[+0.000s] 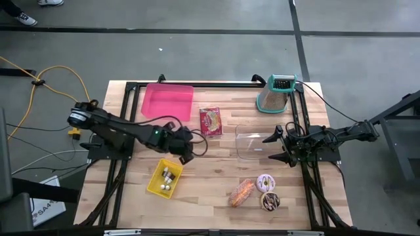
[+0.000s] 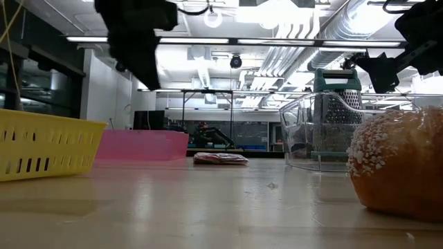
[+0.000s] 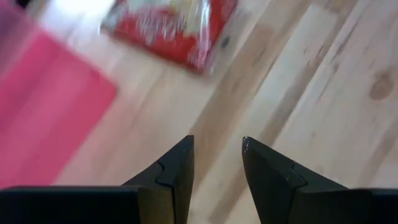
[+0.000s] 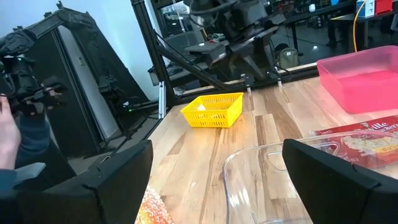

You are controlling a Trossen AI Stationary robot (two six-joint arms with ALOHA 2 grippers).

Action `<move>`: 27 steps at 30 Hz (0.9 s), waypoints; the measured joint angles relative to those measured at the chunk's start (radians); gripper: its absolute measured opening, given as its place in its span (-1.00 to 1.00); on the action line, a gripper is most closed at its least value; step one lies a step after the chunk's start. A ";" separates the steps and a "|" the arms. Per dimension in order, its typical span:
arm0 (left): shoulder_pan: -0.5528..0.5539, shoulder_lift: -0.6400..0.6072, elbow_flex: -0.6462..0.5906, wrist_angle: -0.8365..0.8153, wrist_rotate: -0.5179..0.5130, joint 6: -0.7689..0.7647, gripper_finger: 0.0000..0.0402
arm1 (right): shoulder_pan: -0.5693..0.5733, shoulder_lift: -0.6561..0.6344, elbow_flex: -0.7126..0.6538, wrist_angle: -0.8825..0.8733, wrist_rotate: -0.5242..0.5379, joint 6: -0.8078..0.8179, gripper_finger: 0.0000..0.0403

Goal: Pick & Place Food Item
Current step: Put the red popcorn bag into the pink bin

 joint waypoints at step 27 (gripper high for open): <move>0.110 0.250 0.000 0.337 -0.025 0.563 -0.36 | 0.000 0.029 0.000 -0.001 -0.001 0.000 0.73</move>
